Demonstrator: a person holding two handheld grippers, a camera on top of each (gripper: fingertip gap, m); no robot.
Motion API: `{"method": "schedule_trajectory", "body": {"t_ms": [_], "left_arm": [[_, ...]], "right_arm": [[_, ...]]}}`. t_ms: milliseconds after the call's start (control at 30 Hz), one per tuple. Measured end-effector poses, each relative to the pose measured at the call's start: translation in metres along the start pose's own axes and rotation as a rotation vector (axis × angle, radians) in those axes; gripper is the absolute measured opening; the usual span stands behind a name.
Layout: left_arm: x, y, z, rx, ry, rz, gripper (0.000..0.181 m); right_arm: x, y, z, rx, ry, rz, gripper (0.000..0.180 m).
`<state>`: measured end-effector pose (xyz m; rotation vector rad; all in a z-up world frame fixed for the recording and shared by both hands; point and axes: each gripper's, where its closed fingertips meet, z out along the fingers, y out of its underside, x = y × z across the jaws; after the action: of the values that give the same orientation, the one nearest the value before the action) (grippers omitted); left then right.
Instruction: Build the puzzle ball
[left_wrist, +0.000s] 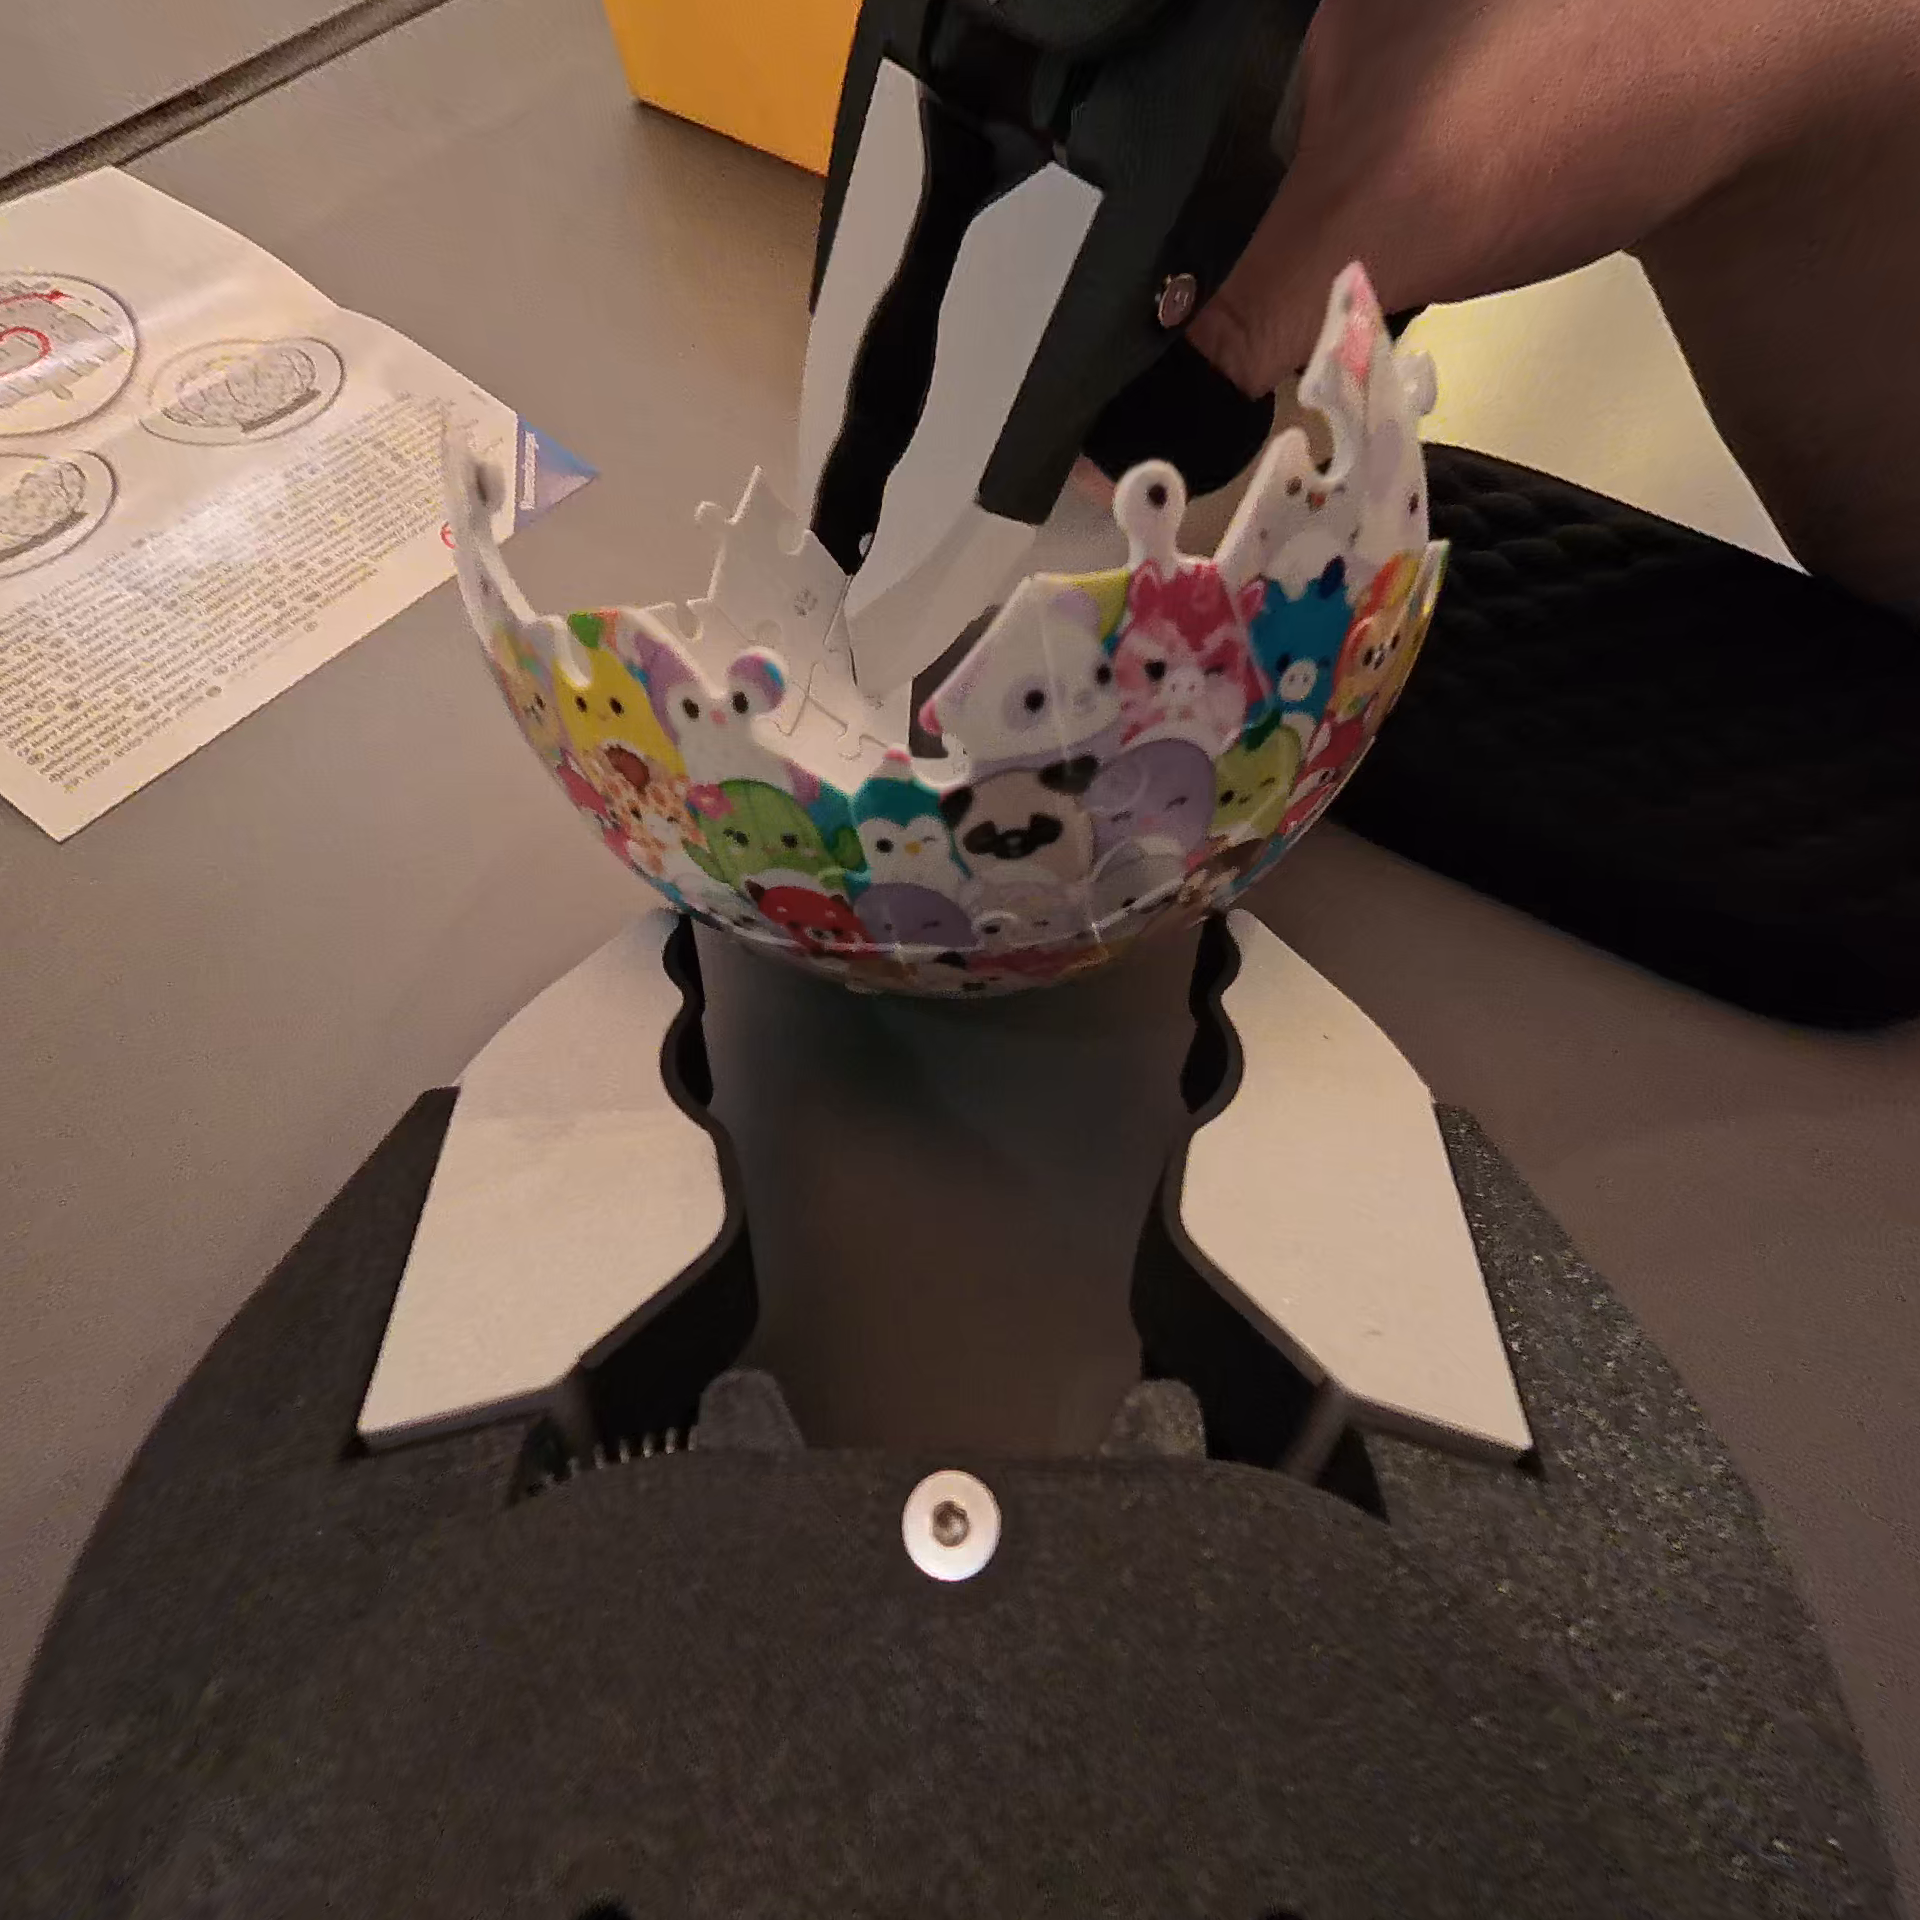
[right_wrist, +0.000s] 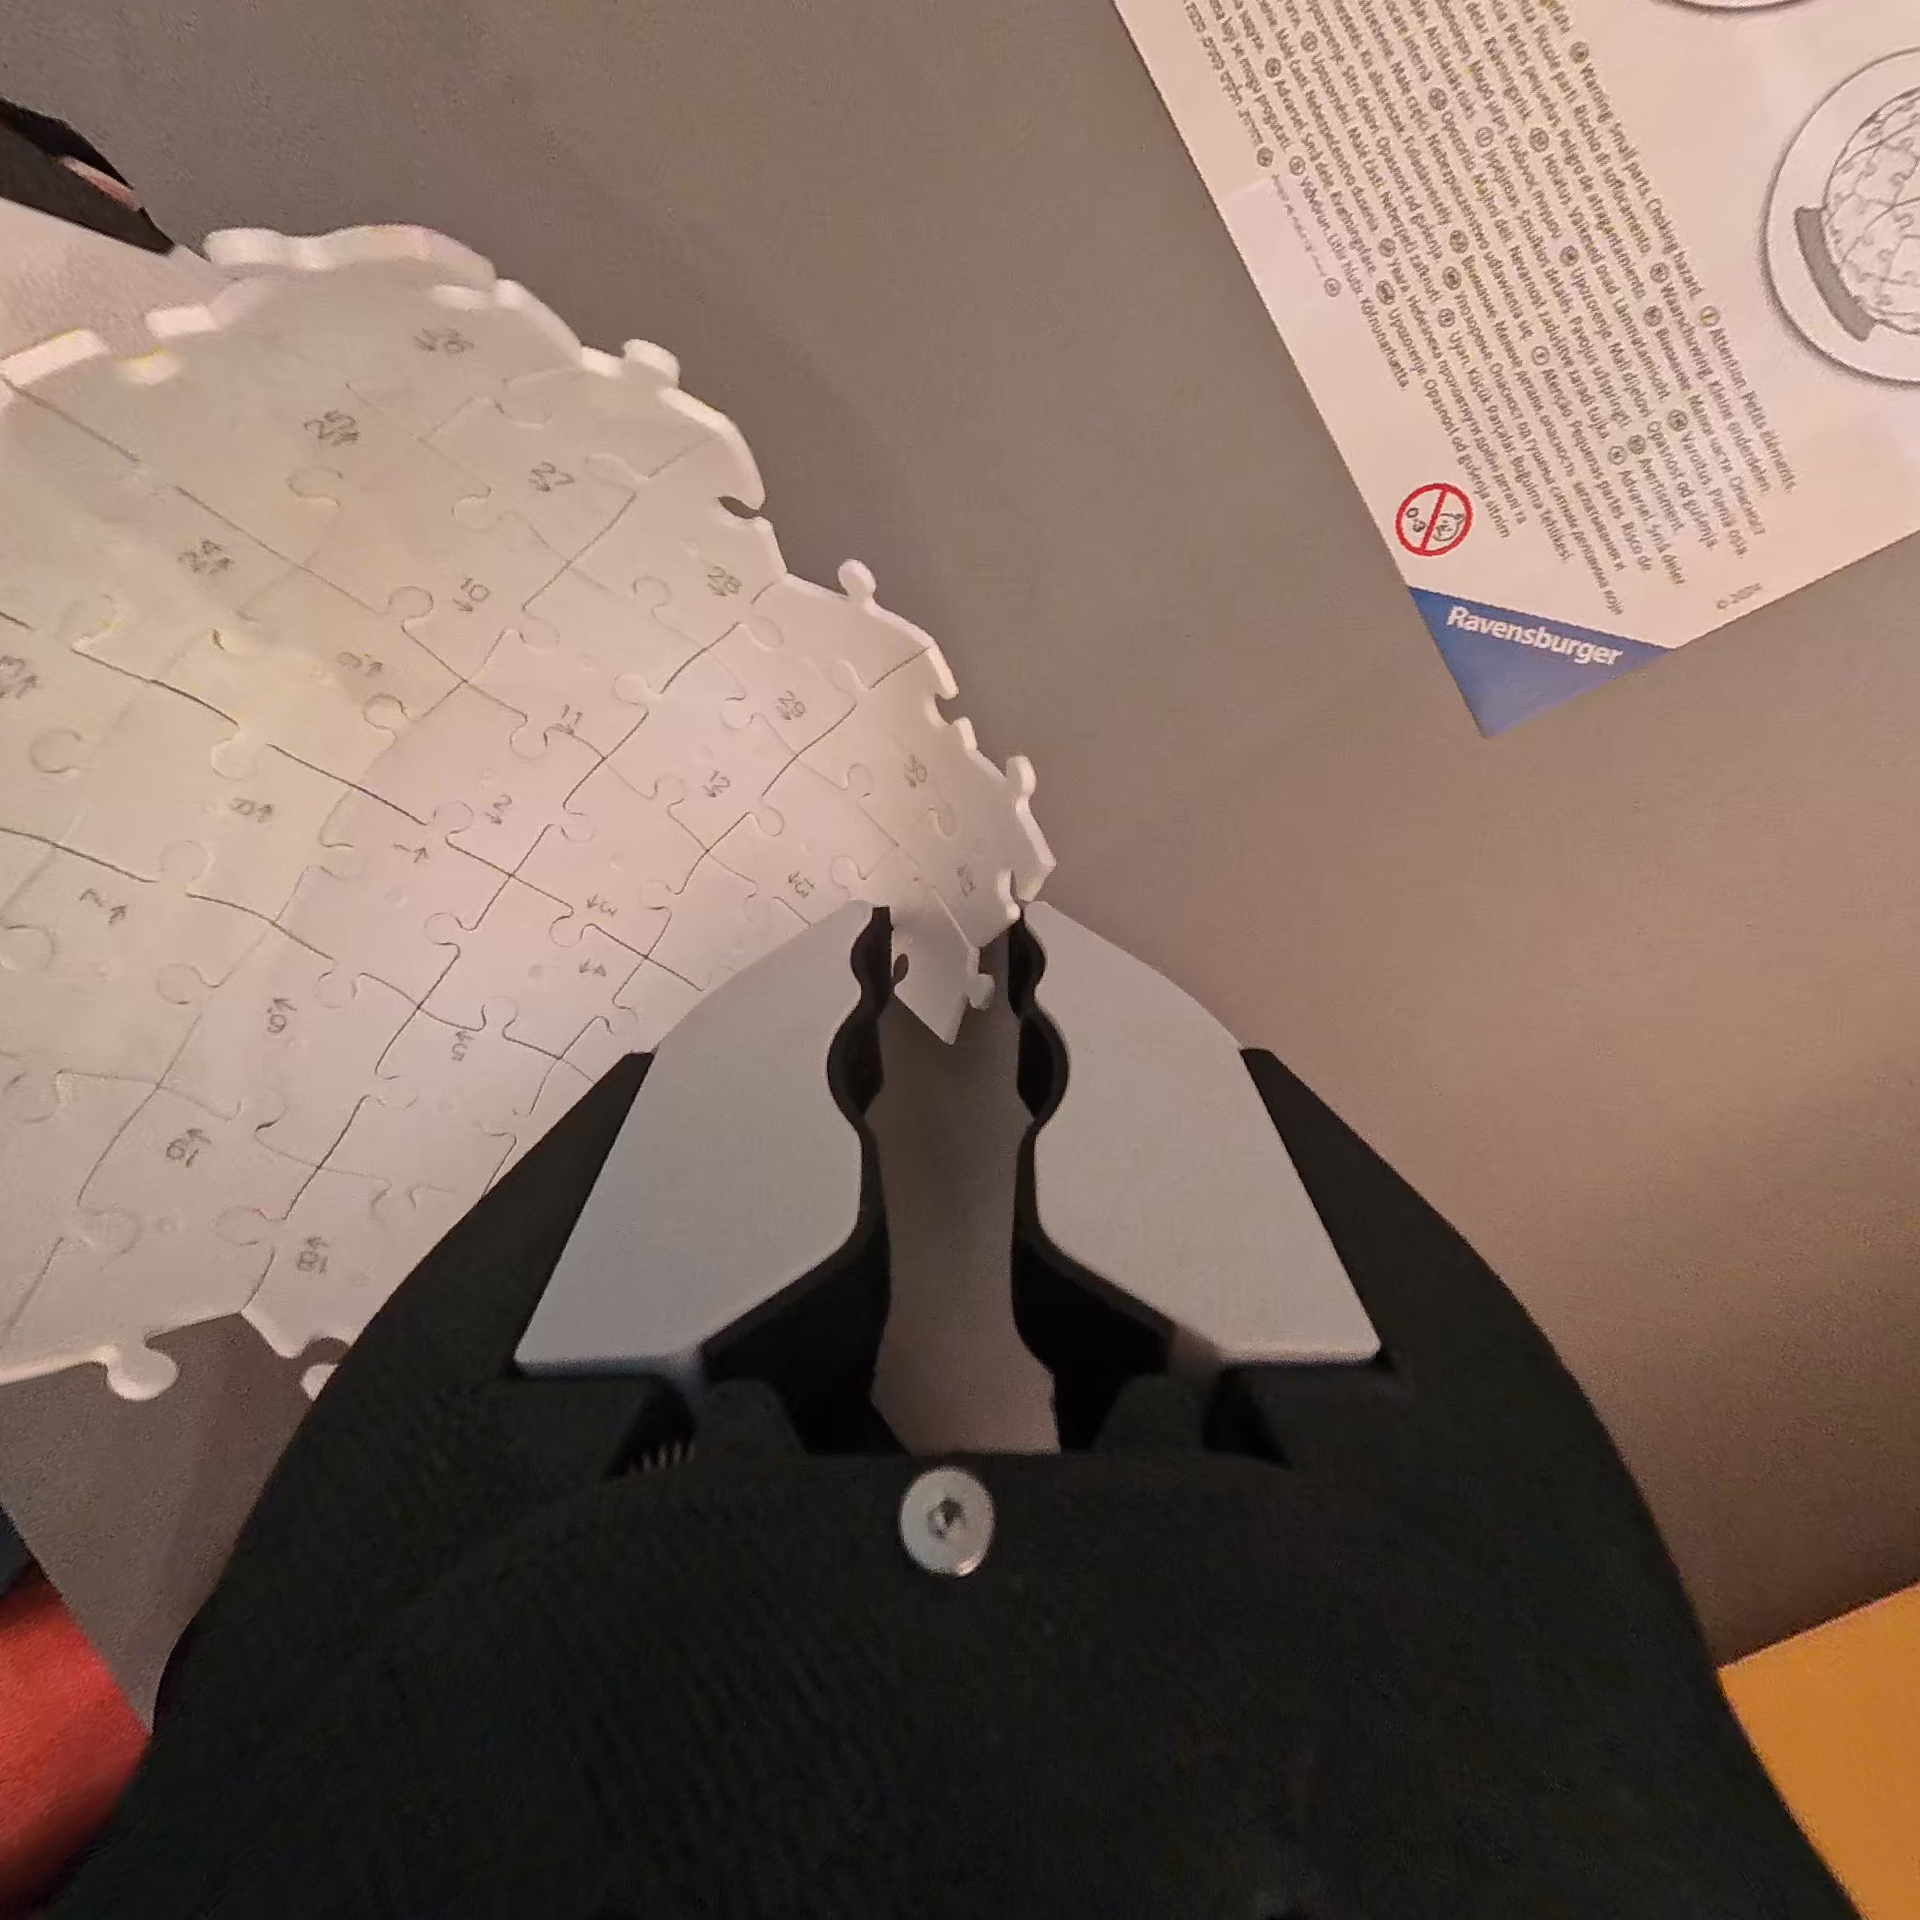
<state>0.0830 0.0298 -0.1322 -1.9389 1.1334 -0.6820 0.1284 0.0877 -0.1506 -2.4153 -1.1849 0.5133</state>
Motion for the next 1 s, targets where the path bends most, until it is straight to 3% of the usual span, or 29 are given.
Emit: {"method": "schedule_trajectory", "body": {"t_ms": [400,1000], "left_arm": [[0.002,0.0,0.006,-0.019,0.007,0.034,0.087],[-0.004,-0.006,0.011,-0.009,0.026,-0.001,0.084]], "right_arm": [[0.016,-0.002,-0.009,-0.001,0.145,-0.061,0.034],[0.015,0.003,0.004,-0.038,0.05,0.028,0.034]]}}
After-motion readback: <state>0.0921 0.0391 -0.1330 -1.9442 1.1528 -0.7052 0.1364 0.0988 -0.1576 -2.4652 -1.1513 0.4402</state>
